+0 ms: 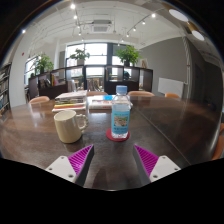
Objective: Pour water
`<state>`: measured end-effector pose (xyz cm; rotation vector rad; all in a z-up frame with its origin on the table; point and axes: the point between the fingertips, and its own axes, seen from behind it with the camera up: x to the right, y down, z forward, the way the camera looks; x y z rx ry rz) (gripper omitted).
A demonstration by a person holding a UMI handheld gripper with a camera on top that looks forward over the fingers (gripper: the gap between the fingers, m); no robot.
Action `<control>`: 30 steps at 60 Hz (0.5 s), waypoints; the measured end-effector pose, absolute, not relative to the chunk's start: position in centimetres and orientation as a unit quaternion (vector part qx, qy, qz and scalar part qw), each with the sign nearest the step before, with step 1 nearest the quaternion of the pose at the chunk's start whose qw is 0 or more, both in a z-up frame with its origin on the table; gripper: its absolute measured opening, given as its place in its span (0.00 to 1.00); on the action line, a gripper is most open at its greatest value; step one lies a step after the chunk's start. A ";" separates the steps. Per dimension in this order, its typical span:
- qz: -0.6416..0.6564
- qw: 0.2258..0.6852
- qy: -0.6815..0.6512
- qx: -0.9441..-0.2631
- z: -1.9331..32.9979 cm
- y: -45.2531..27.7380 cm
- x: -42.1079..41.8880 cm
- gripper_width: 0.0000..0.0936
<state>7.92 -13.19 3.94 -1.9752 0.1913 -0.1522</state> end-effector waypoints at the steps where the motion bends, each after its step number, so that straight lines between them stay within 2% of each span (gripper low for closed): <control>1: -0.062 0.545 0.081 -0.832 4.0 -13.8 7.3 0.84; 12: -0.055 0.545 0.073 -0.833 6.2 -18.1 0.6 0.85; 30: -0.027 0.594 0.019 -0.803 14.4 -19.7 -10.6 0.85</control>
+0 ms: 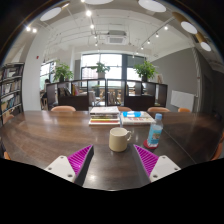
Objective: Pour water
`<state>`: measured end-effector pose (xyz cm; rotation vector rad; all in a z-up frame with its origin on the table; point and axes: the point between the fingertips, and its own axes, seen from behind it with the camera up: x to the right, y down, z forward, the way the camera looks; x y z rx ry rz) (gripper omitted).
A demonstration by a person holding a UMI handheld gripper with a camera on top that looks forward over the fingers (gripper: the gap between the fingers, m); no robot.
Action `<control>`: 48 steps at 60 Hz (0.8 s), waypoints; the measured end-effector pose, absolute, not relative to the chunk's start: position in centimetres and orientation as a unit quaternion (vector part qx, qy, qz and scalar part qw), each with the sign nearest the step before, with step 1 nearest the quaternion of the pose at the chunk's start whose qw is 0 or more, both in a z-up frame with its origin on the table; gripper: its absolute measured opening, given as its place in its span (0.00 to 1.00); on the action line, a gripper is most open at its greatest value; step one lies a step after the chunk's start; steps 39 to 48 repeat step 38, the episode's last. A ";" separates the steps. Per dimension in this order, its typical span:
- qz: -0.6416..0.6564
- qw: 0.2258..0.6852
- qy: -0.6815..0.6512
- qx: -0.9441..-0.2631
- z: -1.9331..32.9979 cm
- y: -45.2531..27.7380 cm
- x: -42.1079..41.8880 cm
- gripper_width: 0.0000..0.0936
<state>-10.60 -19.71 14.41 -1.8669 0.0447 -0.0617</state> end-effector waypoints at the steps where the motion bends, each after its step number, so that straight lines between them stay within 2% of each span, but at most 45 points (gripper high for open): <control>1: -0.025 0.597 0.018 -0.802 14.7 -19.8 -11.1 0.85; 20: 0.003 0.618 -0.011 -0.786 17.9 -20.6 -17.0 0.85; 48: -0.006 0.620 -0.030 -0.784 18.2 -22.1 -18.5 0.85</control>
